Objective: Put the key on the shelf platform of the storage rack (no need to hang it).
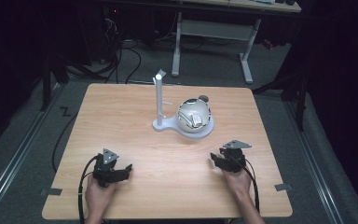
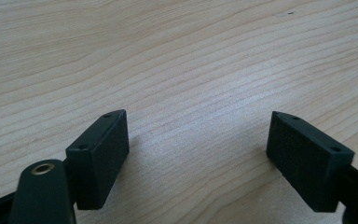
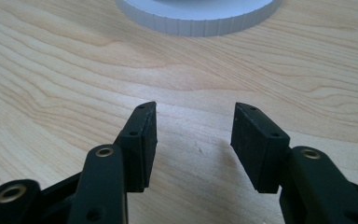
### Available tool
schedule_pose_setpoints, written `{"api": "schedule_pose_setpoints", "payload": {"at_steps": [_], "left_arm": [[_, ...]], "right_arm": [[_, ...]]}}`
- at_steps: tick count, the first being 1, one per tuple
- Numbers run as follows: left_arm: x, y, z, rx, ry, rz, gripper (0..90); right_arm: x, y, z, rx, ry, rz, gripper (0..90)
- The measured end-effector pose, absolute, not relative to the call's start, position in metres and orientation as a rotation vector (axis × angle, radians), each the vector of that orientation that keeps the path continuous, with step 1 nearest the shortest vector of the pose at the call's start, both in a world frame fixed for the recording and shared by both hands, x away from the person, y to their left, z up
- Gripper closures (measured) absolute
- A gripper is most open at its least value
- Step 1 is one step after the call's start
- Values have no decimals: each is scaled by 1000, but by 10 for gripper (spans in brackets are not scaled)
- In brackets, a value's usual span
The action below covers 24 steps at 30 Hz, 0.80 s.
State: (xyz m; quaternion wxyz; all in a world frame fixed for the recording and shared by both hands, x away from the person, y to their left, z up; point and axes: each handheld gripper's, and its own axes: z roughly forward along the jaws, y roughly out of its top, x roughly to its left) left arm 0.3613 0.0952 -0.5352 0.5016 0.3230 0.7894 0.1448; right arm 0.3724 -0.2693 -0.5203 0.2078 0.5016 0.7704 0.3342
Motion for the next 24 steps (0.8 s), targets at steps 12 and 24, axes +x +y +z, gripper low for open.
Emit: {"api": "schedule_pose_setpoints", "payload": {"at_steps": [12,24], "left_arm": [[362,96,-536,788,1900,356,213],[361,95,-535,776,1911,350,214]], "right_arm": [[369,-269,-531,1367,2138,914,427],[370,-269,-531,1344,2155,915,416]]}}
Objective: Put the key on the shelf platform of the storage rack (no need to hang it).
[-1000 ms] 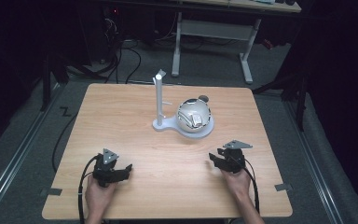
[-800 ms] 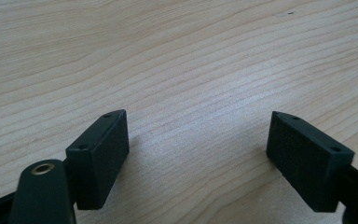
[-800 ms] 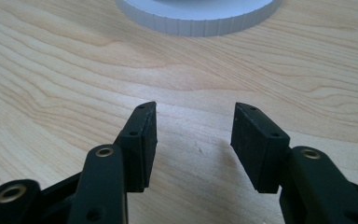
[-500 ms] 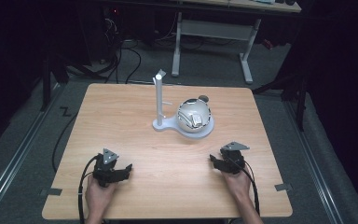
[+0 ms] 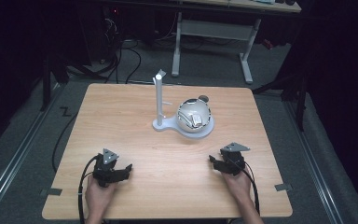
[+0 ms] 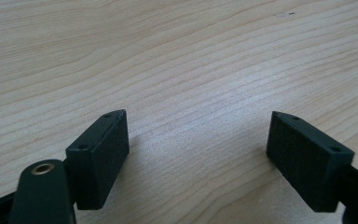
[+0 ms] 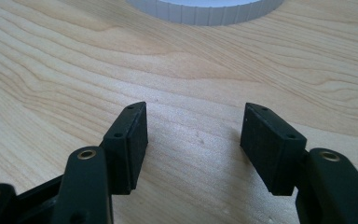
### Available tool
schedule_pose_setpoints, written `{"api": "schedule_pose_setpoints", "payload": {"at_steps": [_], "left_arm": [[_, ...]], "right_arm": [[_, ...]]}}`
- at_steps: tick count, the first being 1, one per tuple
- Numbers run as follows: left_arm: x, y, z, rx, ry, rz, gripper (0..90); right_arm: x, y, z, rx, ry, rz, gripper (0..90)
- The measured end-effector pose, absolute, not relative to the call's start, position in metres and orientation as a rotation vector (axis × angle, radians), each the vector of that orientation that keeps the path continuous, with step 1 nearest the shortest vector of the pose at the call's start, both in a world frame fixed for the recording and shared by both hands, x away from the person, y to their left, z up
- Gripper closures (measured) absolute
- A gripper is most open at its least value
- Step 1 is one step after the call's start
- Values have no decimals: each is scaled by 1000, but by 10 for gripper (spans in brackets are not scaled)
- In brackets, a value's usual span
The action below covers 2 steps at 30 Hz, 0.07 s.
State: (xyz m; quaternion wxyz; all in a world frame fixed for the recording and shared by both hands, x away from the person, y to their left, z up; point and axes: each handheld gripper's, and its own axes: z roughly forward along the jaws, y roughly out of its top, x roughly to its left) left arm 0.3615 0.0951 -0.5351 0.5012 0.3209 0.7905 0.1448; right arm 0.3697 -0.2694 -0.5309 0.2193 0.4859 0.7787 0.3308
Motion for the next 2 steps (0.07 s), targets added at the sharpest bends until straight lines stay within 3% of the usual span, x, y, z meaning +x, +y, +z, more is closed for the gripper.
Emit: {"api": "schedule_pose_setpoints", "payload": {"at_steps": [2], "left_arm": [[361,95,-535,775,1912,350,214]], "right_arm": [[370,-269,-531,1346,2155,916,416]]}}
